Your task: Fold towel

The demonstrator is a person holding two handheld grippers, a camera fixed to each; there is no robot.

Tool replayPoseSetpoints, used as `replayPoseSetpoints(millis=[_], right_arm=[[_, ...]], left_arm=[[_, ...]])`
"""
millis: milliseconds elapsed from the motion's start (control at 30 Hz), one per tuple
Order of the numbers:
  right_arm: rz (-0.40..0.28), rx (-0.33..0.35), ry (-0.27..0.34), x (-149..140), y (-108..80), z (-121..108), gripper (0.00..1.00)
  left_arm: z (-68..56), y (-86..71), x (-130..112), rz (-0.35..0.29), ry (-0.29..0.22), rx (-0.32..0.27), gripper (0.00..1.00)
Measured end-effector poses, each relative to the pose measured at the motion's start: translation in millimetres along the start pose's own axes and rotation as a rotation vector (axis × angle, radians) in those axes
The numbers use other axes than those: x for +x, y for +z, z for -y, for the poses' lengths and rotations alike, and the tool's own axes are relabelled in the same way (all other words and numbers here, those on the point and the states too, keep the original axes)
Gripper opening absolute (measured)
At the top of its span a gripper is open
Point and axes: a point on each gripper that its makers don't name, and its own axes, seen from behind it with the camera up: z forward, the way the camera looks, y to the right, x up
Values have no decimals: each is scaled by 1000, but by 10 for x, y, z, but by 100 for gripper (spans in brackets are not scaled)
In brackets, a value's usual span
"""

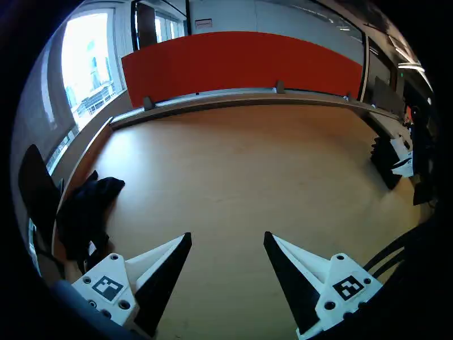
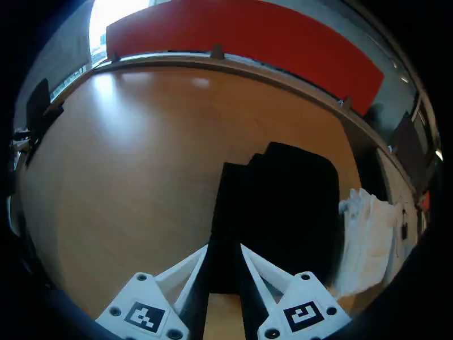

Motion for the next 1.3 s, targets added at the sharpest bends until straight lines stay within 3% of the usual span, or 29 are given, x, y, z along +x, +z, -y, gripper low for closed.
replayPoseSetpoints(millis=[300, 1300], right_arm=[[-12, -5, 26, 52, -21, -28, 26], [-19, -2, 10, 91, -65, -27, 26]], left_arm=[[9, 2, -31, 4, -3, 0, 95], [14, -8, -13, -2, -6, 1, 95]])
